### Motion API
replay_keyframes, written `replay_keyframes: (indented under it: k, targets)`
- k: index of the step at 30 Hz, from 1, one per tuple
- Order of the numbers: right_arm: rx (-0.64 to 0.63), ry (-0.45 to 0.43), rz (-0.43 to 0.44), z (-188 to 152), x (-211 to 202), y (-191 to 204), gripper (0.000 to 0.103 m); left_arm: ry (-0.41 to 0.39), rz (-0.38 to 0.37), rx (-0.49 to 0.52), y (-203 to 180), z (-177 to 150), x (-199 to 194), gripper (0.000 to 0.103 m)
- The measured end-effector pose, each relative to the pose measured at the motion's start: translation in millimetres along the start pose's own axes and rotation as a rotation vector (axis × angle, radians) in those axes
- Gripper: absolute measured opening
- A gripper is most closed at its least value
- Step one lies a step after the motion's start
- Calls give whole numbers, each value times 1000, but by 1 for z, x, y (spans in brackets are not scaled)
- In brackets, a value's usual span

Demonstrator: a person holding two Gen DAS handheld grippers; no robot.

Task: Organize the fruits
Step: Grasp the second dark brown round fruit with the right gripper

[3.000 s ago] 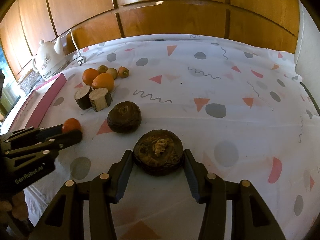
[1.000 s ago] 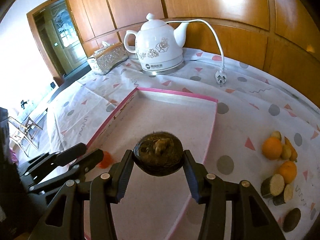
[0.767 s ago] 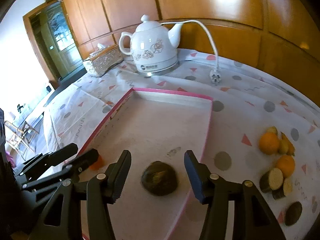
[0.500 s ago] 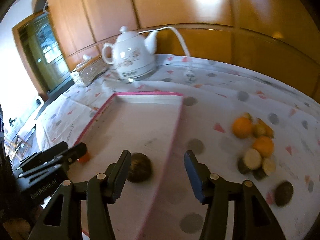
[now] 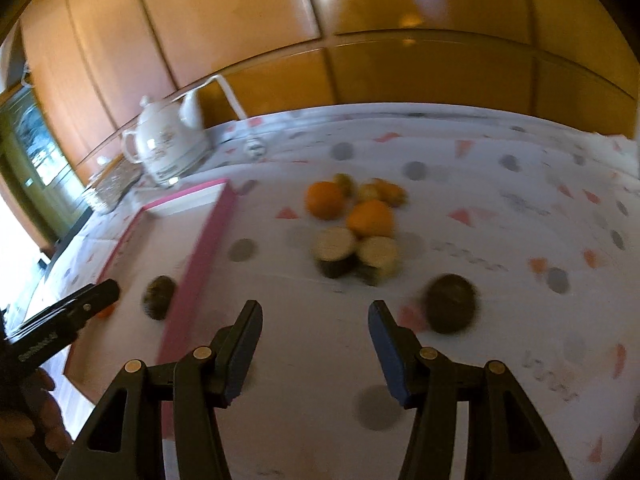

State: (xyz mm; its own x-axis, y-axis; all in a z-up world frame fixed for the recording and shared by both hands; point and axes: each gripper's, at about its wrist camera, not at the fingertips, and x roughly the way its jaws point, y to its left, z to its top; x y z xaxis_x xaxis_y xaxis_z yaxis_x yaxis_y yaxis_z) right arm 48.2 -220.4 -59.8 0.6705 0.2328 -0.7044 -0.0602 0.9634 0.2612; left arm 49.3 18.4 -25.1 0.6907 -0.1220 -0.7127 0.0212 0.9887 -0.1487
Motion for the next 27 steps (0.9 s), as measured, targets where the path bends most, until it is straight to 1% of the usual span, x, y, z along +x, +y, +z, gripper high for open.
replay_keyframes:
  k: [5,8,11,14,19,25,27]
  targets:
    - [46,-16,-65,-6,-6,-27,56,24,-55,57,-28,-1,5,55]
    - [65,-17,-87,-8,-8,-39,56,30,-74,91,-42,-2,8,55]
    - [84,-17,-104,-8,-8,-47,56,52,-97,123,-59,-2,15,55]
    - [87,-14,-114,-11,-7,-50,56,63,-105,157,-71,-3,23,55]
    - [47,-18,-94,-12,-8,-50,56,93,-125,183,-88,-3,39,55]
    - [86,12,-117,-13,4,-63,56,123,-135,207,-103,-5,55,55]
    - [90,29,-117,-13,10,-65,56,135,-142,210,-107,-7,61,57]
